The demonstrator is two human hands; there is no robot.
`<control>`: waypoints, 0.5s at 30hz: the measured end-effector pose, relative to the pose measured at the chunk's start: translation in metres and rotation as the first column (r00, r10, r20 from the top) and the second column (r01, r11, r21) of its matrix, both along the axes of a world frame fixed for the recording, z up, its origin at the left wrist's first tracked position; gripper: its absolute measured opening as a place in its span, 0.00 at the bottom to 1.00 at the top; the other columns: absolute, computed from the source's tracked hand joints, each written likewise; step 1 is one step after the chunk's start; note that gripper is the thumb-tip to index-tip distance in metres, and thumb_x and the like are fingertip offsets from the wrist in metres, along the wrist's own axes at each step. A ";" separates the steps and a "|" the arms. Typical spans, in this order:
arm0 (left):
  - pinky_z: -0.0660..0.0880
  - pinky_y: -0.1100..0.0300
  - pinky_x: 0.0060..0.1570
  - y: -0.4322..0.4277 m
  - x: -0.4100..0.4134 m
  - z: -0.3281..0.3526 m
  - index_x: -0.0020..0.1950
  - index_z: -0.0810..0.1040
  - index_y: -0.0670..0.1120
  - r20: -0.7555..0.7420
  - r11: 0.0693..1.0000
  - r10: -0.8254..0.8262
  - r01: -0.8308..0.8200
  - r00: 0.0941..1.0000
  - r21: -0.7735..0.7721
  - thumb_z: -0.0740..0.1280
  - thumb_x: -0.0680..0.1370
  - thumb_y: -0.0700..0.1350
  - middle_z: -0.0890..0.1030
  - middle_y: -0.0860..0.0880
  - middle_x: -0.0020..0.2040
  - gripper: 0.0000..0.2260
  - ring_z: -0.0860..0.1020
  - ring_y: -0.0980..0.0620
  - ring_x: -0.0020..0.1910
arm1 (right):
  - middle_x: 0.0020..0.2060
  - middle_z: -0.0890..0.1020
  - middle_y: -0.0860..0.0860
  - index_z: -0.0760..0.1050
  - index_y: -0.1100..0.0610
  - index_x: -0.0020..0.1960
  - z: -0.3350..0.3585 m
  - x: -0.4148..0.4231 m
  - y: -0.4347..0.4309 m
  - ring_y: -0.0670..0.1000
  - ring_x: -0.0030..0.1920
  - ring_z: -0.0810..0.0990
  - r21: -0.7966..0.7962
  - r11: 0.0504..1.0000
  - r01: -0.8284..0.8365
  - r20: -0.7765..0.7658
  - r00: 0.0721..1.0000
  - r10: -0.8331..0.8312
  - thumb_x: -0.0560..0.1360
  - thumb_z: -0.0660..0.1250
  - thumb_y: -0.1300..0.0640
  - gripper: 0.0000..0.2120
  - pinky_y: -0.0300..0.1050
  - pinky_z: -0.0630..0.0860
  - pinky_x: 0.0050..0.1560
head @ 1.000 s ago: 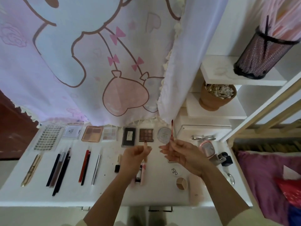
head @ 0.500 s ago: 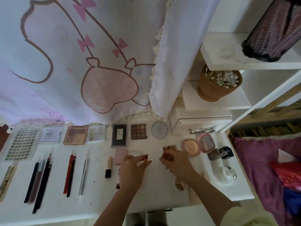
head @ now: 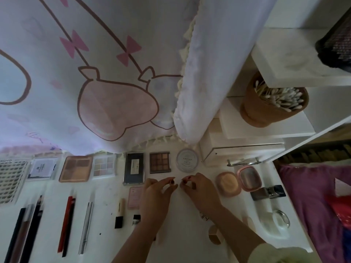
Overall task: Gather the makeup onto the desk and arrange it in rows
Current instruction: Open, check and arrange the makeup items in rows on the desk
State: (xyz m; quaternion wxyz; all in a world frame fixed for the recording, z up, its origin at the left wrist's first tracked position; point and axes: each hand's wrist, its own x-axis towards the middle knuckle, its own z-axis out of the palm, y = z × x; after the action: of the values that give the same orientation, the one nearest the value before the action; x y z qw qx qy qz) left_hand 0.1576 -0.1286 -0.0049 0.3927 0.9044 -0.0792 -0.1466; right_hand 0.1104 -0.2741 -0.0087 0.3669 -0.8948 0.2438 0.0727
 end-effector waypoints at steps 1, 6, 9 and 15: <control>0.64 0.78 0.38 -0.001 0.001 0.000 0.60 0.81 0.55 0.002 1.000 -0.001 0.001 1.000 -0.001 0.71 0.74 0.52 0.72 0.52 0.49 0.14 0.71 0.61 0.40 | 0.47 0.75 0.49 0.80 0.51 0.56 -0.001 0.002 0.000 0.47 0.46 0.76 -0.012 1.000 -0.012 -0.010 1.000 0.012 0.78 0.65 0.48 0.11 0.40 0.73 0.49; 0.62 0.77 0.38 -0.003 0.003 -0.002 0.60 0.80 0.55 -0.017 1.000 -0.007 0.007 1.000 0.014 0.70 0.75 0.53 0.70 0.53 0.51 0.14 0.71 0.61 0.41 | 0.44 0.71 0.45 0.79 0.49 0.59 0.000 0.004 0.000 0.45 0.46 0.73 -0.047 0.998 -0.051 -0.011 0.999 0.051 0.79 0.64 0.48 0.12 0.36 0.65 0.44; 0.62 0.77 0.39 -0.003 0.002 -0.004 0.61 0.80 0.55 -0.035 1.000 -0.002 0.002 0.999 0.011 0.69 0.75 0.53 0.70 0.53 0.52 0.14 0.72 0.59 0.44 | 0.45 0.71 0.46 0.80 0.50 0.58 0.000 0.003 0.001 0.50 0.50 0.77 -0.048 0.997 -0.053 -0.018 0.998 0.052 0.79 0.64 0.49 0.11 0.38 0.66 0.44; 0.66 0.69 0.44 -0.004 0.001 -0.005 0.60 0.80 0.55 -0.029 1.000 0.001 -0.001 1.000 -0.004 0.70 0.75 0.53 0.71 0.52 0.51 0.14 0.74 0.56 0.46 | 0.44 0.70 0.46 0.80 0.51 0.58 -0.001 0.003 0.001 0.50 0.51 0.77 -0.056 0.997 -0.050 -0.014 0.999 0.049 0.79 0.64 0.49 0.12 0.37 0.64 0.44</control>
State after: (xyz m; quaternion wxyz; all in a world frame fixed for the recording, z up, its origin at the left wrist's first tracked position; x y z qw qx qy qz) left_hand 0.1588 -0.1322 -0.0102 0.3955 0.9016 -0.0731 -0.1592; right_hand 0.1135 -0.2736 -0.0094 0.3381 -0.9100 0.2260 0.0807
